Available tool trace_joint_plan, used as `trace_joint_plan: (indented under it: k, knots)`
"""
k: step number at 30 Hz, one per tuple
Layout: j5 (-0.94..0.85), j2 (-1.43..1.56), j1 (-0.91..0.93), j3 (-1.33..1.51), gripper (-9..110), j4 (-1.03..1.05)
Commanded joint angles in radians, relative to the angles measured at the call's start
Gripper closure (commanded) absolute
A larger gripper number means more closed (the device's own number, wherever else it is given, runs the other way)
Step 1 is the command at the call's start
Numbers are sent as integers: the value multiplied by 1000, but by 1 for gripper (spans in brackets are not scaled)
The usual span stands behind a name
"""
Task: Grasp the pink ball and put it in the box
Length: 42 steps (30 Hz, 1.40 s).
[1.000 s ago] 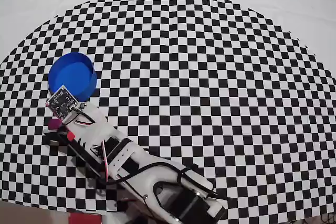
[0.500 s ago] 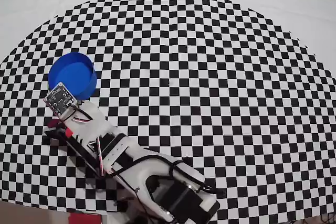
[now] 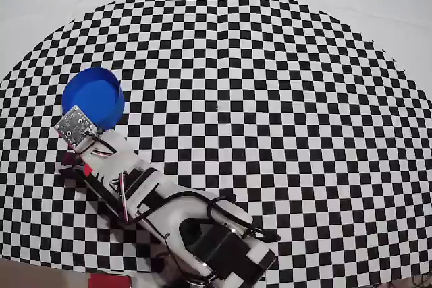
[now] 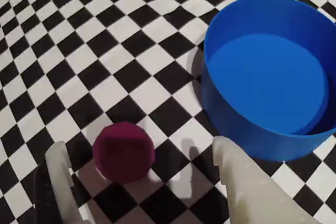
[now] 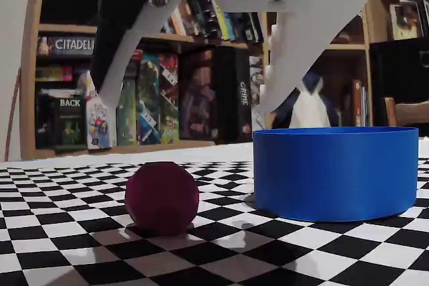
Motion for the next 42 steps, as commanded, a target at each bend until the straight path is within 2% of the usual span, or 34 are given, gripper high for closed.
trace_joint_plan:
  k: [1,42]
  knots:
    - [-9,-17,2,-51,69,-20]
    - [-37,-146,-28,-129,69,37]
